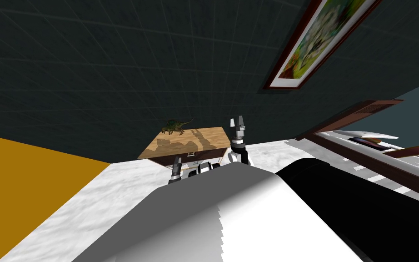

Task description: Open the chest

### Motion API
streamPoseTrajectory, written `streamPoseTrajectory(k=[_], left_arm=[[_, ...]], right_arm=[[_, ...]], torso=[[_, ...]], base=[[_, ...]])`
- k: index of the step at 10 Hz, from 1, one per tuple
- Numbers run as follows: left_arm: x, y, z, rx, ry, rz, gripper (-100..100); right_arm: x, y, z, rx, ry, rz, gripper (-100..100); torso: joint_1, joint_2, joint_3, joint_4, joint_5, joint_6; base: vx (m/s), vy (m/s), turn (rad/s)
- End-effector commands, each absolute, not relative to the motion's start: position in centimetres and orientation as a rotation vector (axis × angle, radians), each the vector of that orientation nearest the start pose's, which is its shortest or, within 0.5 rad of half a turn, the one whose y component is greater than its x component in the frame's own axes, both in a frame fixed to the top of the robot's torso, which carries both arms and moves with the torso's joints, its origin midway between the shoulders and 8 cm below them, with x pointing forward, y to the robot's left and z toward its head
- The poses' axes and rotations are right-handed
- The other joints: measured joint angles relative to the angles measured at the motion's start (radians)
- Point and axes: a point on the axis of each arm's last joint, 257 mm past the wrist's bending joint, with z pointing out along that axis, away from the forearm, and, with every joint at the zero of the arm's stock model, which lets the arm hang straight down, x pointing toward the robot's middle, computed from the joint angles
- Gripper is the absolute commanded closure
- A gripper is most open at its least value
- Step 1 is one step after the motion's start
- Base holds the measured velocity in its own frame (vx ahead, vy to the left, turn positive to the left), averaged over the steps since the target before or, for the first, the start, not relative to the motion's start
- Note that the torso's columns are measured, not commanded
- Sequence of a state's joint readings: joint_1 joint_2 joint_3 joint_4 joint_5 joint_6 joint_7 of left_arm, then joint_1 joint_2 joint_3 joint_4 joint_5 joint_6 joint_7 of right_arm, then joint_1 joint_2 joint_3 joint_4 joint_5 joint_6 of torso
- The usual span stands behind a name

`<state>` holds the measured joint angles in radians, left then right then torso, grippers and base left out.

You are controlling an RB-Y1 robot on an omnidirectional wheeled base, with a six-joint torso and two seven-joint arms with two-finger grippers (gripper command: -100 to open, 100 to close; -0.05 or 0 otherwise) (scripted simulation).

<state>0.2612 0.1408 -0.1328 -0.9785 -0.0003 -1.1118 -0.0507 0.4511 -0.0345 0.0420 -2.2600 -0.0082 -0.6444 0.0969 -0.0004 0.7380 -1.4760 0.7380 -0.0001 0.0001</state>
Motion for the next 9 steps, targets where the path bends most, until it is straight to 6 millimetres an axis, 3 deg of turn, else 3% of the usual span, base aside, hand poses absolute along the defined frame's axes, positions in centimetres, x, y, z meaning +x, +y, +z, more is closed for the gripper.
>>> streamPoseTrajectory(k=[1,6,9], left_arm=[[34.7,23.6,-35.2,-0.874,1.155,-1.270,-100],[33.3,21.9,-37.5,-0.914,1.179,-1.281,-100],[32.7,19.2,-38.3,-0.967,1.157,-1.314,-100]], right_arm=[[32.6,-25.4,5.6,0.477,0.534,1.312,0],[32.6,-25.4,5.6,0.477,0.534,1.312,0],[32.6,-25.4,5.6,0.477,0.534,1.312,0]], torso=[[0.001,0.000,0.000,0.000,0.000,0.000],[0.000,0.000,0.000,0.000,0.000,0.000],[0.000,0.000,0.000,0.000,0.000,0.000]], base=[[0.002,-0.014,-0.009],[0.000,-0.036,-0.020],[0.001,-0.029,-0.019]])
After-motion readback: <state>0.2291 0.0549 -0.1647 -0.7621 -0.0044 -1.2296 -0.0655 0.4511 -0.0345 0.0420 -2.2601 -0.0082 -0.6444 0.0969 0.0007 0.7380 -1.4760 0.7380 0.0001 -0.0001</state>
